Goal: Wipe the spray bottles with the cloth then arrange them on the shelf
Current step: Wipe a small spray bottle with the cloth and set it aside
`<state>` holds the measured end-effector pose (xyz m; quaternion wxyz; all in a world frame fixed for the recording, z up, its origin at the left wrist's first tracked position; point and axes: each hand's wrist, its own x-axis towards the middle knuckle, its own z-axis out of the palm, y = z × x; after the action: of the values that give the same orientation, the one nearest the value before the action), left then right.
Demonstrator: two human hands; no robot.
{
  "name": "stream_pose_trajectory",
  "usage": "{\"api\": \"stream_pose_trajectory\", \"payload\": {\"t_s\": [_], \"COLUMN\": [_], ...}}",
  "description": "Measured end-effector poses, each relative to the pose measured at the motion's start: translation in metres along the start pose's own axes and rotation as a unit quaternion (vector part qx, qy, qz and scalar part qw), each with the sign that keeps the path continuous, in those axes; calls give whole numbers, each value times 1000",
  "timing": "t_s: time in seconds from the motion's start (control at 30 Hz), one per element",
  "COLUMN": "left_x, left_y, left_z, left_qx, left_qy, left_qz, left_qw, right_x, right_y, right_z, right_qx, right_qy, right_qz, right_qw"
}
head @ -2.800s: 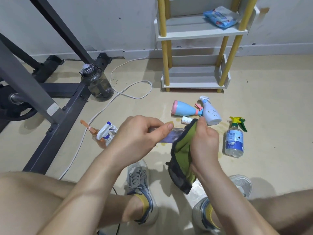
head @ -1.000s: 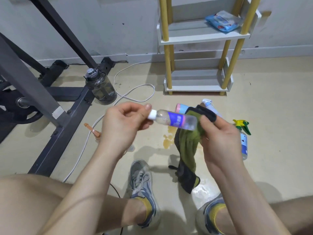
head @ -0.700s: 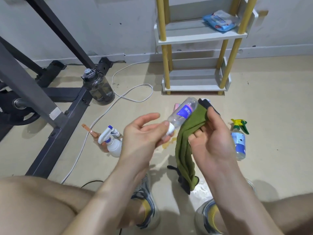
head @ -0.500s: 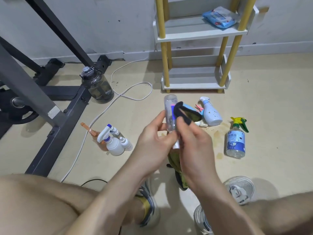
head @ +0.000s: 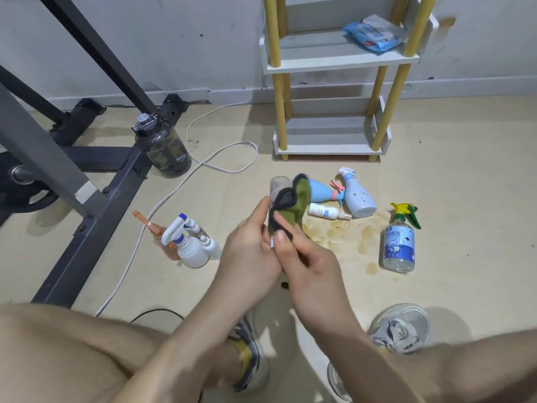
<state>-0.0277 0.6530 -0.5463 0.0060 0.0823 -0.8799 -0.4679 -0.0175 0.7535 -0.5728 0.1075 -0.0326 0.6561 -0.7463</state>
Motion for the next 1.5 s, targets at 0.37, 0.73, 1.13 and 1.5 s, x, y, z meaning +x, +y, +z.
{"api": "stream_pose_trajectory", "payload": {"t_s": [0.37,0.73,1.13,1.5], "left_x": [-7,5,27,27], "left_y": [1,-8,-12,-23], "left_z": [10,-4,-36,-56], "left_qx": [25,-17,101,-157], "left_qy": [-27,-36,3,-137], "left_qz": [27,61,-42,-20], "left_qw": [999,997,994,978], "right_x": [20,39,26,30], "right_y": [-6,-10,-32,-14], "right_z": [-12,-44,-46,-37], "right_qx": [184,214,-229,-156], "right_qy": [82,22,-170,-179], "right_qz": [44,148,56,86], "right_qw": [978,965,957,968]}}
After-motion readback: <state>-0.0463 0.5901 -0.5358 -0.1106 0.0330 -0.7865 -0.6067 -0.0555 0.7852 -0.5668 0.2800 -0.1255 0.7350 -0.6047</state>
